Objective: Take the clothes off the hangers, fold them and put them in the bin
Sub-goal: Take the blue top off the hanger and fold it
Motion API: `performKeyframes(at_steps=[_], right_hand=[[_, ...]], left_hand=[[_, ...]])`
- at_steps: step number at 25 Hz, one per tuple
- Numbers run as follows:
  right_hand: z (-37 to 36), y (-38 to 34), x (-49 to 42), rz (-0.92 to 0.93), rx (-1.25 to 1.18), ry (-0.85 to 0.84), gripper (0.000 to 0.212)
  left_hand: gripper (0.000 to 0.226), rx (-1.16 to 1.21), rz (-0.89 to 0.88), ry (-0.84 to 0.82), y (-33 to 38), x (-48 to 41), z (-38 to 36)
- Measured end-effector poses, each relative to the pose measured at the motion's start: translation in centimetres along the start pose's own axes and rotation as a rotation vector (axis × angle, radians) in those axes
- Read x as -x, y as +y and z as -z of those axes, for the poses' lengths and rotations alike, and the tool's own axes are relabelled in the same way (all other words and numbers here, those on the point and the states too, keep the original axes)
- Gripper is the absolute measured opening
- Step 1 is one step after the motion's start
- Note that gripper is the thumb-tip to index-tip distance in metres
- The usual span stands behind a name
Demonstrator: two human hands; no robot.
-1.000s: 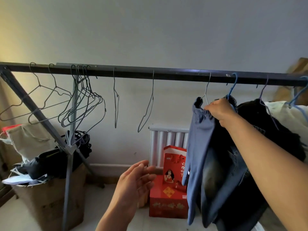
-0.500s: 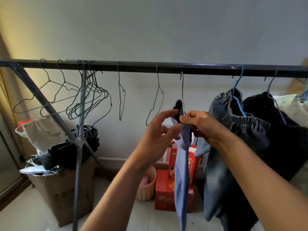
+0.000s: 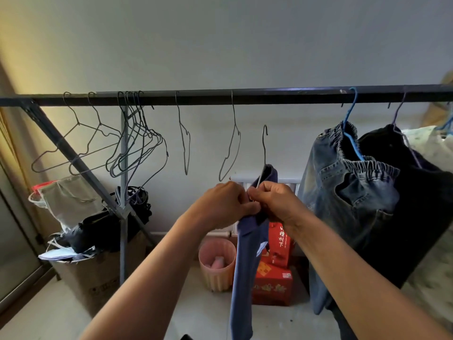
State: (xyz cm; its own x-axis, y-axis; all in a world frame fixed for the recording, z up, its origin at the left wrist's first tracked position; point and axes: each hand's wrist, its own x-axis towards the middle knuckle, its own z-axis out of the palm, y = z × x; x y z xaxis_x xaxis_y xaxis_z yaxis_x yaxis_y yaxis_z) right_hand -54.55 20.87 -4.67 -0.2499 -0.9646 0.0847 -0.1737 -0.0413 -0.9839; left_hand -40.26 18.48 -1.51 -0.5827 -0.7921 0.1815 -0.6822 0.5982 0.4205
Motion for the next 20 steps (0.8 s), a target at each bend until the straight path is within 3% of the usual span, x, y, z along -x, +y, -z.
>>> performKeyframes(at_steps=[4,10,15,18,20], right_hand=[[-0.8,-0.2,0.0,-0.019,-0.048,0.110,0.031],[-1.6,0.0,-1.4,-0.175,-0.175,0.215,0.029],[0.9,-3.0,-1.2,-0.268,-0.377,-0.086,0.031],[2.8,-7.6,0.4,-0.203,-0.268,-0.198,0.035],[4.1,-10.1,0.6,-0.132,-0.170,-0.171,0.035]], left_hand=[[0.041,-0.258,-0.100,0.032,-0.1,1.5,1.0],[0.038,-0.305,-0.254,-0.094,-0.9,4.3,1.6],[0.036,-0.161,-0.186,-0.051,-3.7,3.7,0.4],[0.030,-0.214,-0.117,-0.060,-5.6,2.9,-0.4],[0.028,-0.227,-0.127,-0.065,-6.3,2.8,-0.7]])
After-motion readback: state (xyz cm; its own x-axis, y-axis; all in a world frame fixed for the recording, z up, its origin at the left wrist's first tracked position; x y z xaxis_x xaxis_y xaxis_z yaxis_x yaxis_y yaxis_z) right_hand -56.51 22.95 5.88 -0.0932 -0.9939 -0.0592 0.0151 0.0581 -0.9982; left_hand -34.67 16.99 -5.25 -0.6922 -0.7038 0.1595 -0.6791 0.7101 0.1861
